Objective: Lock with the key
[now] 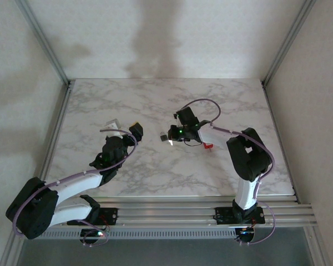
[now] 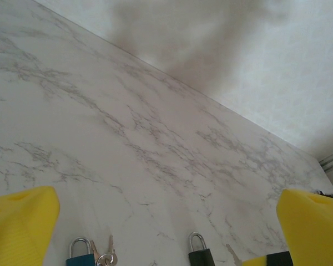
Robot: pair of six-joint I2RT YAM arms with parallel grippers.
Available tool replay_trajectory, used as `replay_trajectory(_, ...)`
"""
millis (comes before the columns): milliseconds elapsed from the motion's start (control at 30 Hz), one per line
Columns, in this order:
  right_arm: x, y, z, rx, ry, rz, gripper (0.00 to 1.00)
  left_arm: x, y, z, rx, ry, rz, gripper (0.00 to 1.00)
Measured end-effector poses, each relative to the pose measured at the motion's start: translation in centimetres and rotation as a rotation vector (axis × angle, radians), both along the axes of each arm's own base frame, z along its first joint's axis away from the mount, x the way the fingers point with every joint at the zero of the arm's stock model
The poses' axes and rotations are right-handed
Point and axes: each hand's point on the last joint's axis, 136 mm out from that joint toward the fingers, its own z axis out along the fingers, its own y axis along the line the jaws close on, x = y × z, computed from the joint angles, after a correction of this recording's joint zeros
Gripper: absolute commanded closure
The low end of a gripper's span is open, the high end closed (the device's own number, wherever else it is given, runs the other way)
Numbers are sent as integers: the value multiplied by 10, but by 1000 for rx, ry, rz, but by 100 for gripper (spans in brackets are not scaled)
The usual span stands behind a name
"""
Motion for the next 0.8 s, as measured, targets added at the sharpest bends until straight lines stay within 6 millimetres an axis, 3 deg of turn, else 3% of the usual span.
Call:
replay_trajectory(200,0,0,-14,-29,33,6,100,0,0,-4,7,11,0,0)
replay_trajectory(800,7,2,-22,-49,53,12,100,2,-1,-9,15,23,3,1)
